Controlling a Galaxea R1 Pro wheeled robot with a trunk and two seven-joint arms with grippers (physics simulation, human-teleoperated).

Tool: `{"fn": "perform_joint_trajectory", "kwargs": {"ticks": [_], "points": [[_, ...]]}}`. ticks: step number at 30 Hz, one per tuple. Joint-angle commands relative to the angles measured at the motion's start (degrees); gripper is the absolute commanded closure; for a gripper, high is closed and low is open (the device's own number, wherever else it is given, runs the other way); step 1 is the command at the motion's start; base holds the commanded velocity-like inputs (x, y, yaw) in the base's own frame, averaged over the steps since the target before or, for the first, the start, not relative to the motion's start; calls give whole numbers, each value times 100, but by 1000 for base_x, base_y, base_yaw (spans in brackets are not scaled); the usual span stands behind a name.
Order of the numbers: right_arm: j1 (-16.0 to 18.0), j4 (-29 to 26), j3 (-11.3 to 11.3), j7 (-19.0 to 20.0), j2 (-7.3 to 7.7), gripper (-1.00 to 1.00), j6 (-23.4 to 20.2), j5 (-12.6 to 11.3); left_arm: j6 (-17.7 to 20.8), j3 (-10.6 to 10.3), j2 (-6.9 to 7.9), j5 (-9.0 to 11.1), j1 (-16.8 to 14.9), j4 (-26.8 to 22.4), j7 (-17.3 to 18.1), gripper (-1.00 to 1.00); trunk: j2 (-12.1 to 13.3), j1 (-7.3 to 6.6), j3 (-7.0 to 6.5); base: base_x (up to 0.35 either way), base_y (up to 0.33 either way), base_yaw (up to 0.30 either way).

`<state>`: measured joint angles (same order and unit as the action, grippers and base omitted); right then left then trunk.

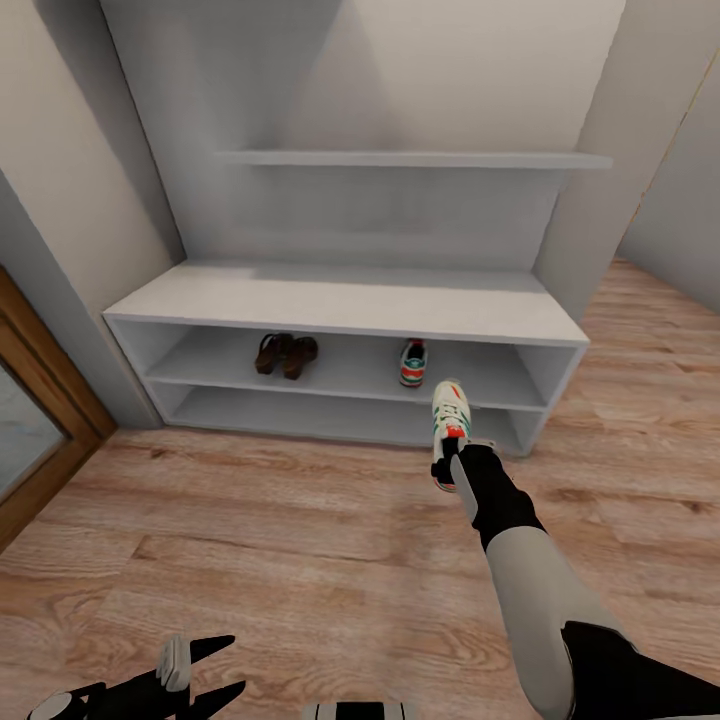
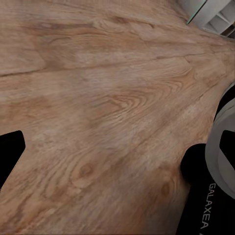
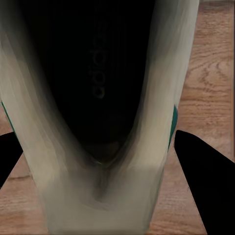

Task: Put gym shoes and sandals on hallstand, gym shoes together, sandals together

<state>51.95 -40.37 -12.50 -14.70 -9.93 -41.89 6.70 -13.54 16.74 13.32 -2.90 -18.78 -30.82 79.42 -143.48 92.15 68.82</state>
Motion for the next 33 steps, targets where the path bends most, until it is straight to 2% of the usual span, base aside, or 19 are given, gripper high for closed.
{"fn": "perform_joint_trajectory", "kwargs": {"ticks": [1, 11, 33], "points": [[2, -6, -24, 19, -7, 100, -30, 59, -36, 29, -4, -30, -3, -3, 21, -100, -2, 1, 5, 190, -196, 12], [0, -50, -19, 4, -7, 100, -30, 67, -36, 23, -5, -34, -3, -3, 21, -100, -2, 1, 6, 171, -137, 3], [0, -180, -15, 41, -7, 100, -21, 68, -35, 15, -13, -44, -3, -3, 21, -100, -2, 1, 6, 10, -7, 0]]}}
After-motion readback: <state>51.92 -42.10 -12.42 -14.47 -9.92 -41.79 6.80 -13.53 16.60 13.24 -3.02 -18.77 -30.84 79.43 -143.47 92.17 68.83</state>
